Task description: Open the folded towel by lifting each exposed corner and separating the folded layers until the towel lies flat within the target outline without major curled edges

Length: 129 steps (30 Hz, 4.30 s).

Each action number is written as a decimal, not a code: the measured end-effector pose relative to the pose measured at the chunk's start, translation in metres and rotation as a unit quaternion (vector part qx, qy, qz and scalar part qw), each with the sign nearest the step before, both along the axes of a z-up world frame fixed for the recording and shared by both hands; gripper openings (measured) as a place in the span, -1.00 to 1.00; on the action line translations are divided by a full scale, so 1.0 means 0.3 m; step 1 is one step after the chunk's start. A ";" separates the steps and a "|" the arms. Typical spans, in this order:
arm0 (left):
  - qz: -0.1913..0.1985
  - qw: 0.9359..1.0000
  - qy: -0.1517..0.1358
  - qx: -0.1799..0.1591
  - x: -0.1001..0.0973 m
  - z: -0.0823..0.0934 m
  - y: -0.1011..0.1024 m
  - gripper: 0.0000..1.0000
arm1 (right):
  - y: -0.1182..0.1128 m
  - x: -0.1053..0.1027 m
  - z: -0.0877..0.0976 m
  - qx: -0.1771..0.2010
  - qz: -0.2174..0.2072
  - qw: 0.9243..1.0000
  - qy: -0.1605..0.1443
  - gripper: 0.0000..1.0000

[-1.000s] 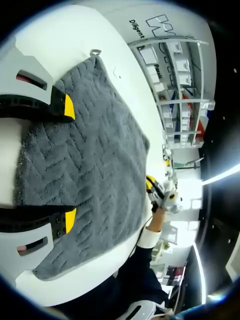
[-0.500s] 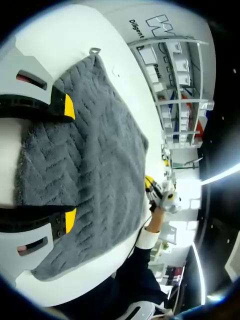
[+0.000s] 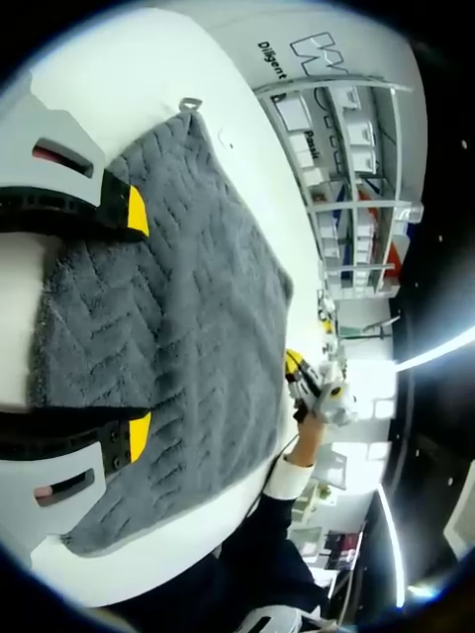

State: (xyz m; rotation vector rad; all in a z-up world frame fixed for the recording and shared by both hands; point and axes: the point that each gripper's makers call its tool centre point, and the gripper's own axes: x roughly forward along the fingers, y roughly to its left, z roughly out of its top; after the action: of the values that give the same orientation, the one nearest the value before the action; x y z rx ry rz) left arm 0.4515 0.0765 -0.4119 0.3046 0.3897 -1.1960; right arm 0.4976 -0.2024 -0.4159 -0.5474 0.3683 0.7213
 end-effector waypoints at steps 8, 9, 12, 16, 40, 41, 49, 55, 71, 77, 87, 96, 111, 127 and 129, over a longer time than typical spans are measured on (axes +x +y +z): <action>0.004 1.000 -0.004 -0.002 0.020 0.005 -0.032 0.35 | -0.034 0.006 -0.001 -0.005 -0.024 1.000 0.005 -1.00; 0.004 1.000 -0.005 -0.002 0.023 0.005 -0.036 0.35 | -0.039 0.007 -0.001 -0.005 -0.027 1.000 0.005 -1.00; 0.006 1.000 -0.007 -0.004 0.030 0.007 -0.045 0.35 | -0.052 0.010 0.000 -0.007 -0.035 0.999 0.004 -1.00; 0.005 1.000 -0.017 -0.006 0.040 0.014 -0.059 0.35 | -0.073 0.016 -0.001 -0.009 -0.043 0.999 0.003 -1.00; -0.017 0.999 -0.014 -0.026 0.026 0.074 -0.030 0.27 | -0.205 0.054 0.006 -0.014 -0.074 0.997 0.003 -1.00; -0.018 0.999 -0.011 -0.027 0.025 0.075 -0.030 0.26 | -0.212 0.056 0.006 -0.015 -0.076 0.997 0.003 -1.00; -0.029 0.999 0.007 -0.042 0.006 0.080 -0.046 0.15 | -0.266 0.074 0.007 -0.020 -0.089 0.996 -0.001 -1.00; -0.045 0.999 0.002 -0.018 -0.020 0.040 -0.067 0.07 | -0.299 0.088 0.010 -0.020 -0.100 0.995 -0.002 -1.00; -0.033 0.999 -0.013 -0.015 -0.030 0.024 -0.140 0.07 | -0.360 0.107 0.014 -0.040 -0.128 0.991 -0.013 -1.00; -0.025 0.999 -0.021 -0.013 -0.034 0.023 -0.173 0.08 | -0.382 0.103 0.014 -0.049 -0.147 0.988 -0.017 -1.00; -0.022 0.999 -0.040 -0.012 -0.037 0.028 -0.215 0.09 | -0.415 0.099 0.011 -0.056 -0.174 0.983 -0.022 -1.00; -0.008 0.999 -0.040 -0.023 -0.029 0.028 -0.238 0.11 | -0.439 0.089 0.010 -0.051 -0.198 0.979 -0.019 -1.00; 0.012 0.999 -0.038 -0.032 -0.004 0.026 -0.253 0.17 | -0.456 0.076 0.006 -0.058 -0.217 0.974 -0.021 -1.00; 0.035 0.998 -0.037 -0.042 0.015 0.028 -0.281 0.16 | -0.496 0.067 0.005 -0.053 -0.242 0.969 -0.023 -1.00; 0.036 0.998 -0.038 -0.042 0.012 0.028 -0.285 0.16 | -0.498 0.068 0.004 -0.055 -0.241 0.969 -0.024 -1.00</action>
State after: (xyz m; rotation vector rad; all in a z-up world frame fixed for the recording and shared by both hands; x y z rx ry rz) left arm 0.4551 -0.0091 -0.4035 0.2609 0.2815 -1.1231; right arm 0.5180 -0.3520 -0.4146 -0.5509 0.4765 0.2177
